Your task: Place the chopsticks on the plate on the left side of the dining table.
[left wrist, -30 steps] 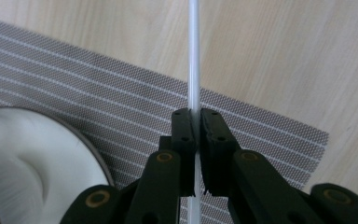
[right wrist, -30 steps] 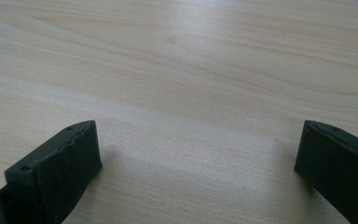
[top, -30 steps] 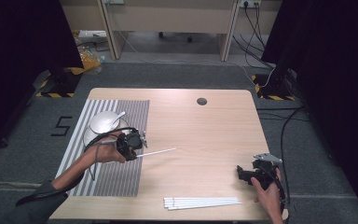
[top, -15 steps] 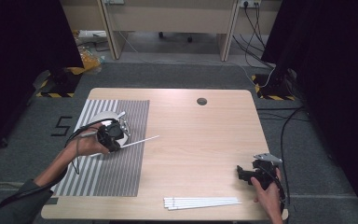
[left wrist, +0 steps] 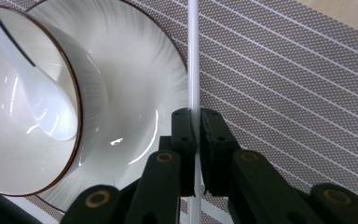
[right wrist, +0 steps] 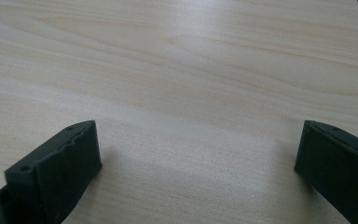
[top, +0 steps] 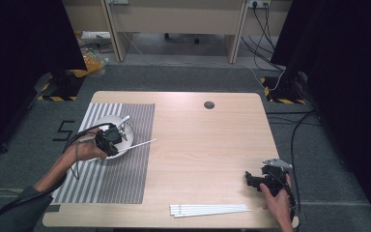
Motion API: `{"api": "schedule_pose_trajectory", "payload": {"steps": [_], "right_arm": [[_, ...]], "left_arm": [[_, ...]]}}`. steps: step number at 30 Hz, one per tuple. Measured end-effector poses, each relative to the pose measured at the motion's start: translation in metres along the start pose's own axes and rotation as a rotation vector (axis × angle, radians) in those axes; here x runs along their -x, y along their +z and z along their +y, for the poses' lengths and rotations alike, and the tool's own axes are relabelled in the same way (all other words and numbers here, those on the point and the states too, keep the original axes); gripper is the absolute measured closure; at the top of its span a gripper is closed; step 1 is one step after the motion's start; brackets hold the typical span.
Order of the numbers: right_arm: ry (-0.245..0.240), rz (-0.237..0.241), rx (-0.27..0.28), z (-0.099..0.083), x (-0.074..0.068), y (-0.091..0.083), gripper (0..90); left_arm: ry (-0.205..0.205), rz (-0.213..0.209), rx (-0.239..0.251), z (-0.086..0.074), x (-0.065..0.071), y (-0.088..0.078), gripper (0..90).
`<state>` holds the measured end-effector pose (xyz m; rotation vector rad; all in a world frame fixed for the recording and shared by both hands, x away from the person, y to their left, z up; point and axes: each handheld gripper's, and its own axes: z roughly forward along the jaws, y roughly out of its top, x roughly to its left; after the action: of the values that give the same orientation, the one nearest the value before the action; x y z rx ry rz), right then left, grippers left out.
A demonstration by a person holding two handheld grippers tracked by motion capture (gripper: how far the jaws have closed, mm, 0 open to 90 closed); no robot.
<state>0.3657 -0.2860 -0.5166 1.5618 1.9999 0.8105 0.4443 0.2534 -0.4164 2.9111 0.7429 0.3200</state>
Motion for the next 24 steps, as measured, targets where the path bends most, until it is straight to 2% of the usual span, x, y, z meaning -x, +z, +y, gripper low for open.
{"api": "schedule_pose_trajectory", "payload": {"steps": [5, 14, 18, 24], "right_arm": [[0.0, 0.0, 0.0, 0.0, 0.0, 0.0, 0.2], [0.0, 0.0, 0.0, 0.0, 0.0, 0.0, 0.2], [0.0, 0.0, 0.0, 0.0, 0.0, 0.0, 0.2], [0.0, 0.0, 0.0, 0.0, 0.0, 0.0, 0.2]], "left_arm": [[-0.024, 0.006, 0.0, -0.003, -0.008, 0.005, 84.2], [-0.055, 0.018, -0.03, -0.01, -0.021, 0.011, 84.1], [-0.06, 0.012, -0.043, -0.012, -0.024, 0.016, 84.1], [-0.047, 0.028, -0.063, -0.014, -0.026, 0.022, 84.1]]}}
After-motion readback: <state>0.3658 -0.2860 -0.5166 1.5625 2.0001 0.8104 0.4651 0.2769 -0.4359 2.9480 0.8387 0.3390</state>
